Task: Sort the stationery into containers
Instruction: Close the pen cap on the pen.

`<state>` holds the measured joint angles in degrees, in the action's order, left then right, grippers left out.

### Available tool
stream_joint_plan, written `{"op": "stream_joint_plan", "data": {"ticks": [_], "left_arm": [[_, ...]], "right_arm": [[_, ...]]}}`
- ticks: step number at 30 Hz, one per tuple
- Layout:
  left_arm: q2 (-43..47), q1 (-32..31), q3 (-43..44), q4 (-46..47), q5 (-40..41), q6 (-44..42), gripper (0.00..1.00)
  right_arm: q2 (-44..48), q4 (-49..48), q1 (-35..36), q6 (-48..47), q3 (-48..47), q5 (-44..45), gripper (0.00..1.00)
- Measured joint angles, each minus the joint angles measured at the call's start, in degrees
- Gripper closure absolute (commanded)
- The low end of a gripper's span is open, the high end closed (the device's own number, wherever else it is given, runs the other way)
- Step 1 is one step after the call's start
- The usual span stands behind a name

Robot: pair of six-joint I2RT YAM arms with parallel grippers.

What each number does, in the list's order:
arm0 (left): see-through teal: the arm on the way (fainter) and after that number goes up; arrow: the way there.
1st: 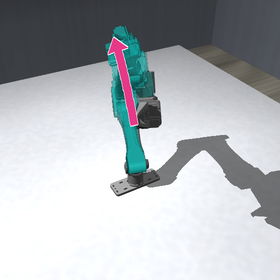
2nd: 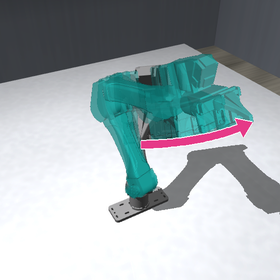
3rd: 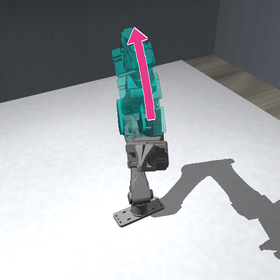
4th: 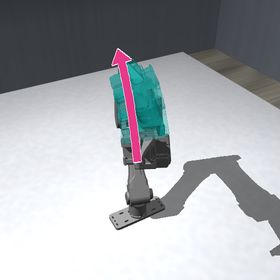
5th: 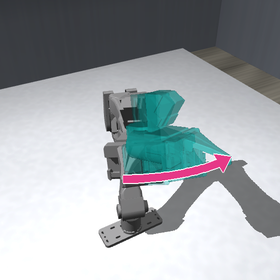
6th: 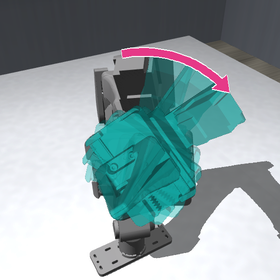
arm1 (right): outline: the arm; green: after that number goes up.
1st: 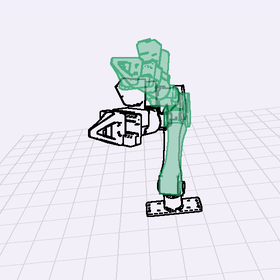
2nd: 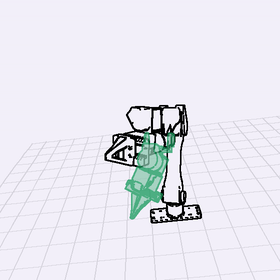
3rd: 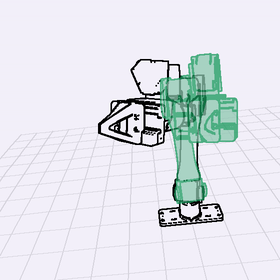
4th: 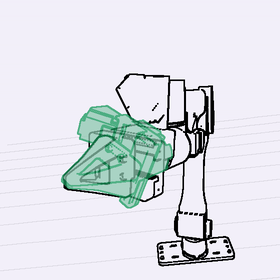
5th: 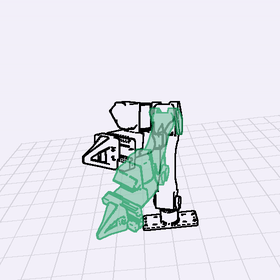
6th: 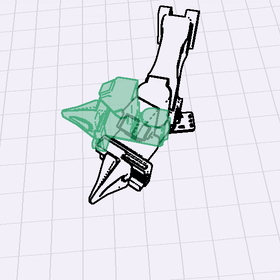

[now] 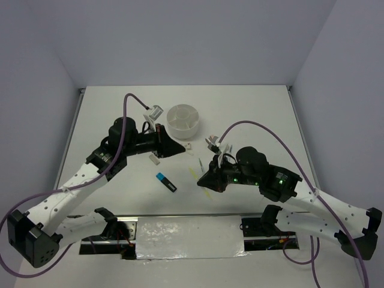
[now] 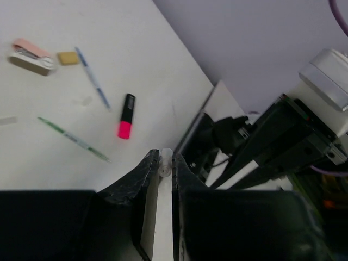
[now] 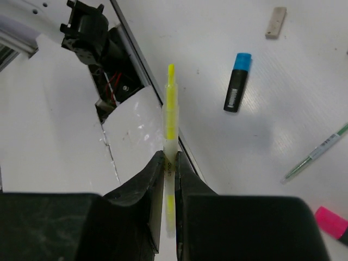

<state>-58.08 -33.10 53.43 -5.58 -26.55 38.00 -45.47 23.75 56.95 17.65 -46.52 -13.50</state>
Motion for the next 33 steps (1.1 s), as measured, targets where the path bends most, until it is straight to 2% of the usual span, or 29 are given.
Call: {"op": "stream_joint_plan", "data": {"ticks": [5, 9, 25, 33], "left_arm": [[-1.0, 0.5, -2.8, 7.3, -13.2, 5.1, 1.0], [-0.8, 0.5, -3.3, 11.3, -18.6, 7.4, 1.0], [0.7, 0.5, -2.4, 4.3, -20.3, 1.9, 1.0], [0.7, 0.5, -2.4, 4.4, -22.9, 1.3, 1.0]], "right_arm": [[-0.6, -0.4, 0.6, -2.5, -1.3, -2.2, 1.0], [-2.1, -0.2, 1.0, -3.7, -2.8, -1.6, 1.0], [-1.9, 6.2, 1.0, -7.9, -5.9, 1.2, 1.0], [-2.4, 7.9, 1.1, -9.5, -6.1, 0.4, 1.0]]}}
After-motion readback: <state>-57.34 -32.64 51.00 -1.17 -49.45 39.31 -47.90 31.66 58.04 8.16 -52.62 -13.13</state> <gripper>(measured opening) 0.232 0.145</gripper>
